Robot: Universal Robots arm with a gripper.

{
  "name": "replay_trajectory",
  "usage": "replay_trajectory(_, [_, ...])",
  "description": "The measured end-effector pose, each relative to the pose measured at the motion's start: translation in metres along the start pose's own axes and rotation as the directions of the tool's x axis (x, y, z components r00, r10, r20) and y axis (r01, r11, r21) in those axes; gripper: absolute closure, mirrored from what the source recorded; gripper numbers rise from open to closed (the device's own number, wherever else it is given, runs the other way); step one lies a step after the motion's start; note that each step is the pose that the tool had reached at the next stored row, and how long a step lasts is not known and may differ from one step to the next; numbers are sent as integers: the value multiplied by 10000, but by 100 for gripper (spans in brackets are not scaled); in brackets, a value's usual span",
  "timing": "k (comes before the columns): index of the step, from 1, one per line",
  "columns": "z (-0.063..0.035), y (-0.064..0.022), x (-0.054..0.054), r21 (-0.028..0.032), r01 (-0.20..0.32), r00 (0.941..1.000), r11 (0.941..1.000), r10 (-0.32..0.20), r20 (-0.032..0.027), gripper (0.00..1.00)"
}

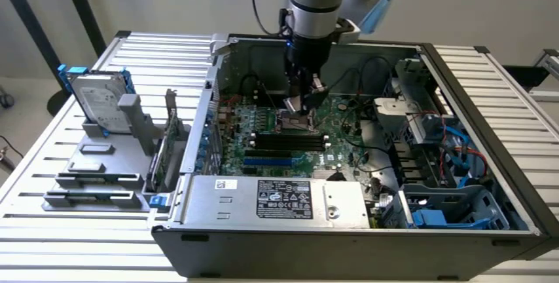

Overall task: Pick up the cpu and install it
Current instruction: 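Place the cpu into insertion slot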

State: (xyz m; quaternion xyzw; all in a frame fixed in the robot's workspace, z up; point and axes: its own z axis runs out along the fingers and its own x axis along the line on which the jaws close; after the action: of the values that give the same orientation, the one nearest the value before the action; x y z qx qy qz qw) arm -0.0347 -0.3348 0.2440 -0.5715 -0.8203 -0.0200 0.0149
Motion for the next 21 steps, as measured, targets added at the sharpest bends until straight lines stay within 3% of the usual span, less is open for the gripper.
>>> replay_trajectory(5, [52,-1,-3,-43,-898,9960,9960,898,12,45])
replay_trajectory(9, [93,-2,-4,-78,-1621,9868,9867,1621,20,45])
replay_trajectory(15, [145,-2,-7,-126,-2644,9644,9643,2645,24,45])
replay_trajectory(21, [174,-4,-8,-141,-3499,9368,9367,3500,24,45])
